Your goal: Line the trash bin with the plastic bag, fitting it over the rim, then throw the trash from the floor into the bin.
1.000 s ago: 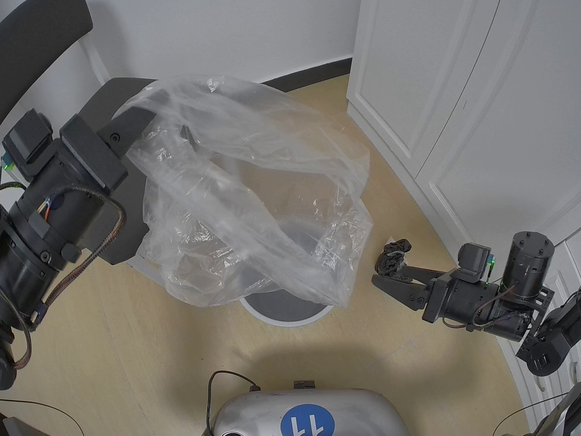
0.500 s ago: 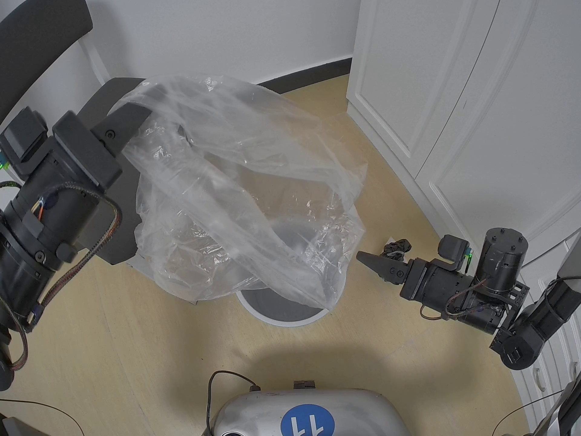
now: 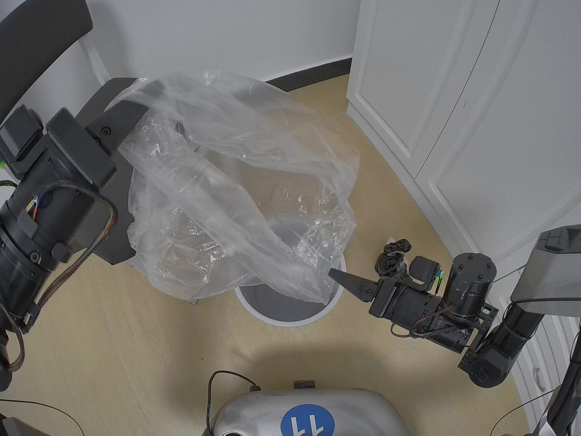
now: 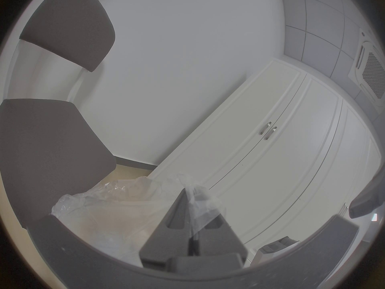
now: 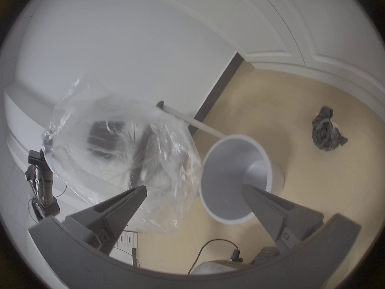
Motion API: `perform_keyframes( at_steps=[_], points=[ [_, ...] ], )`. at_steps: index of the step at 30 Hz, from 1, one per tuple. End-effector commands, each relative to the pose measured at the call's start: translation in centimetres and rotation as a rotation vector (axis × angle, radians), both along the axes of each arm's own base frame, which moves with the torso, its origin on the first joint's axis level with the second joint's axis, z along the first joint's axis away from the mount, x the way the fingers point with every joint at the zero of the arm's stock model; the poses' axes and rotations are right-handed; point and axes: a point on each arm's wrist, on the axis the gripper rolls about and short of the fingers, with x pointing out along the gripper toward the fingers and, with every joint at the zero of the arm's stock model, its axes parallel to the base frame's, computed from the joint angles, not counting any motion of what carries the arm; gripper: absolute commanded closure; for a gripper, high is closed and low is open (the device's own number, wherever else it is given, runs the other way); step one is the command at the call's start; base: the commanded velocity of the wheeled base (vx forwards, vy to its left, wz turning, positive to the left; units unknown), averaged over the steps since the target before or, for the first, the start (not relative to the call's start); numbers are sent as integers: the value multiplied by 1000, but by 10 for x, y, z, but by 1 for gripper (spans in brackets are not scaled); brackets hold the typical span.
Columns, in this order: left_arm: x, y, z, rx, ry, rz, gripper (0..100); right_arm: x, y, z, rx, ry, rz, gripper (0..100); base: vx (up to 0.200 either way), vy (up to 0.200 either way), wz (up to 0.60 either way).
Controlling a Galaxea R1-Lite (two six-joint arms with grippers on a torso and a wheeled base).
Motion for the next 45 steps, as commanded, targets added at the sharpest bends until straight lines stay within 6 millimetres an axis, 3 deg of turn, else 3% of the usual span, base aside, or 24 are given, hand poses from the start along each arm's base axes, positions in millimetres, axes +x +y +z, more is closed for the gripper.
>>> perform_keyframes(
  at_steps=[1, 16, 29, 45],
  points=[
    [0, 0, 0, 0, 1, 0, 100, 2, 8, -15, -15, 25, 14, 0, 0, 0, 0],
    [-3, -1, 0, -1, 0, -14, 100, 13, 14, -2, 82, 18, -55, 0, 0, 0, 0],
    [-3, -2, -1, 1, 2, -17, 100, 33, 32, 9, 136, -65, -33, 0, 0, 0, 0],
    [-3, -3, -2, 4, 5, -17, 100, 30, 37, 11, 136, -70, -17, 0, 0, 0, 0]
  ],
)
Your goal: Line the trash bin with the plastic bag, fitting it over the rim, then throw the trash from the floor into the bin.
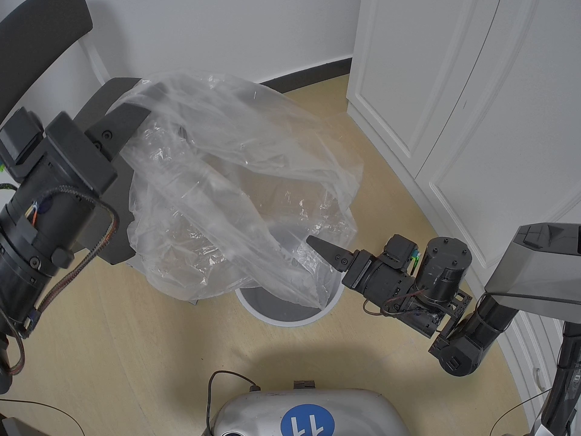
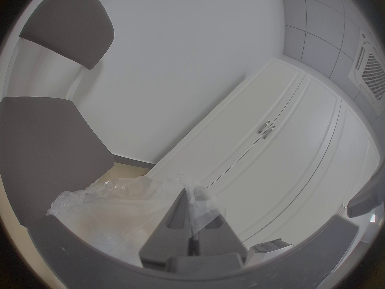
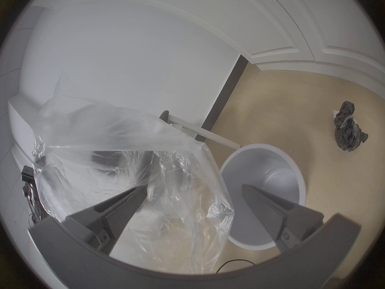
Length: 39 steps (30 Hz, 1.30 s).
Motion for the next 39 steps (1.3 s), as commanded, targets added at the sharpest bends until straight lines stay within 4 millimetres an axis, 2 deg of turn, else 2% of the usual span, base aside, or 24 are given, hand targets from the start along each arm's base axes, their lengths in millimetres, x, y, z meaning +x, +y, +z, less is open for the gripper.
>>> perform_keyframes(
  at_steps=[1, 2, 3, 13, 18, 24, 25, 27, 30, 34, 37, 39],
  points=[
    [1, 0, -1, 2, 2, 0, 100, -1, 1, 2, 10, -15, 3, 0, 0, 0, 0],
    [1, 0, -1, 2, 2, 0, 100, -2, 3, 2, 10, -17, 6, 0, 0, 0, 0],
    [1, 0, -1, 2, 2, 0, 100, -2, 2, 3, 12, -19, 6, 100, 0, 0, 0],
    [1, -1, -1, 3, 4, 0, 100, -4, 0, 10, 21, -34, 3, 100, 0, 0, 0],
    [3, -3, -4, 16, 17, -1, 100, -4, -6, 17, -27, -101, -20, 100, 0, 0, 0],
    [4, -5, -14, 55, 39, -5, 100, -9, -37, 26, -208, -241, -88, 100, 0, 0, 0],
    [5, -7, -21, 94, 44, -4, 100, -12, -51, 31, -284, -304, -109, 100, 0, 0, 0],
    [3, -11, -33, 169, 46, -7, 100, -19, -65, 41, -360, -350, -138, 100, 0, 0, 0],
    [1, -14, -55, 313, 44, 8, 100, -31, -82, 64, -423, -327, -157, 100, 0, 0, 0],
    [9, -15, -85, 556, 81, 62, 100, -45, -104, 94, -453, -304, -199, 100, 0, 0, 0],
    [10, -13, -88, 584, 97, 66, 100, -48, -108, 97, -466, -298, -207, 100, 0, 0, 0],
    [15, -7, -96, 643, 160, 88, 100, -49, -119, 100, -537, -302, -237, 100, 0, 0, 0]
  ],
)
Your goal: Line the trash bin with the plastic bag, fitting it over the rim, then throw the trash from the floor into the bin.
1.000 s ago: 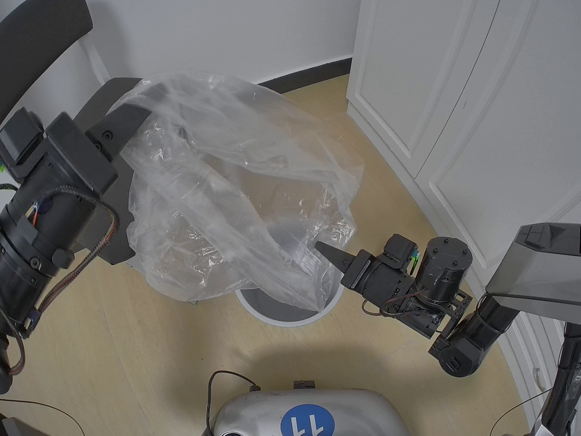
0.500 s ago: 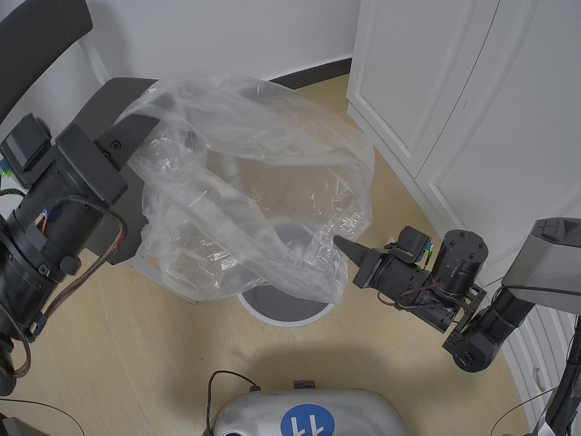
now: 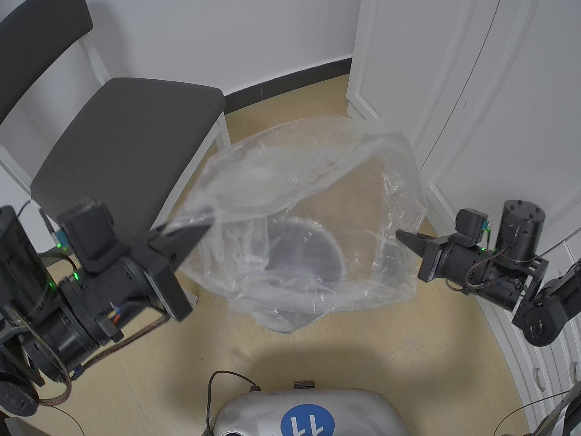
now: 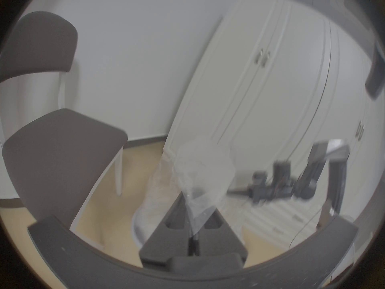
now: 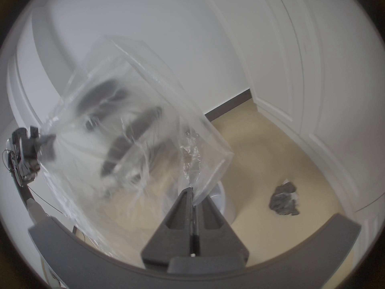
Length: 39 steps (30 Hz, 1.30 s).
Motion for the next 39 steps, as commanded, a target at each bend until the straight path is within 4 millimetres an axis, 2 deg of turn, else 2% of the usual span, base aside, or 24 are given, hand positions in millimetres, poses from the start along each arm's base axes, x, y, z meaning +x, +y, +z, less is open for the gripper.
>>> perform_keyframes(
  at_steps=[1, 4, 6, 10, 27, 39],
  points=[
    [11, 5, -32, 170, 119, 56, 100, -19, -34, 42, -33, -128, -79, 100, 0, 0, 0],
    [15, 8, -35, 179, 132, 73, 100, -18, -37, 41, -48, -133, -93, 100, 0, 0, 0],
    [27, 13, -41, 196, 154, 125, 100, -16, -43, 41, -78, -146, -116, 100, 0, 0, 0],
    [36, 21, -43, 200, 165, 174, 100, -15, -50, 41, -106, -158, -141, 100, 0, 0, 0],
    [49, 41, -41, 227, 147, 281, 100, -11, -69, 35, -224, -188, -211, 100, 0, 0, 0],
    [54, 51, -40, 239, 141, 326, 100, -11, -75, 29, -289, -168, -225, 100, 0, 0, 0]
  ],
)
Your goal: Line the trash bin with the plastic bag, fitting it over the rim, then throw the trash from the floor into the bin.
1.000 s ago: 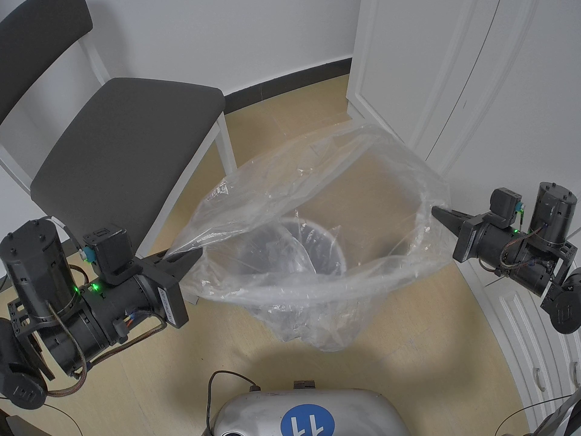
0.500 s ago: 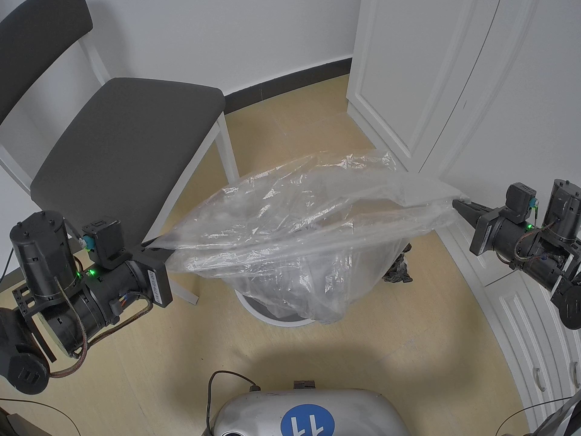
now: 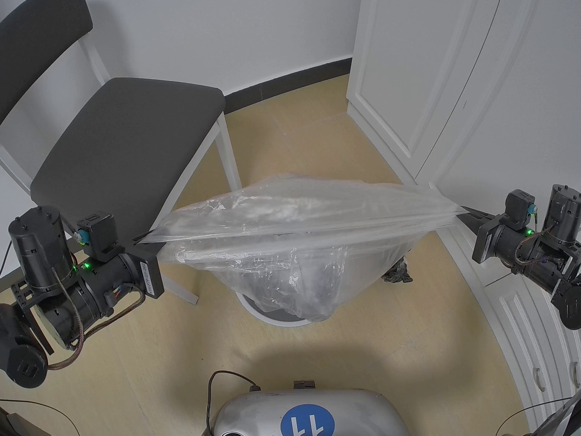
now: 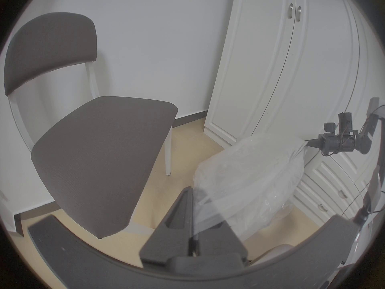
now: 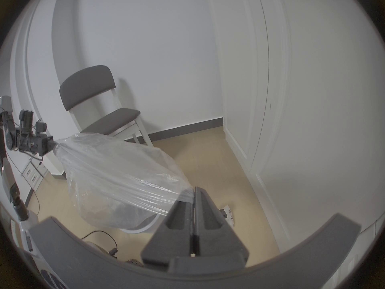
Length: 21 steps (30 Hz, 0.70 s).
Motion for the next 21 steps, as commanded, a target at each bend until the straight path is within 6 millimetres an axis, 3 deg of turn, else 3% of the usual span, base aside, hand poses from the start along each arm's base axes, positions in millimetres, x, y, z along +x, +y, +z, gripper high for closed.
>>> perform_keyframes(
  at_steps=[1, 21],
  points=[
    [2, 5, -1, 21, -2, 23, 100, 1, -3, -2, -20, 6, -12, 100, 0, 0, 0],
    [10, 16, -5, 47, 11, 54, 100, 2, -15, -9, -87, 16, -55, 100, 0, 0, 0]
  ],
)
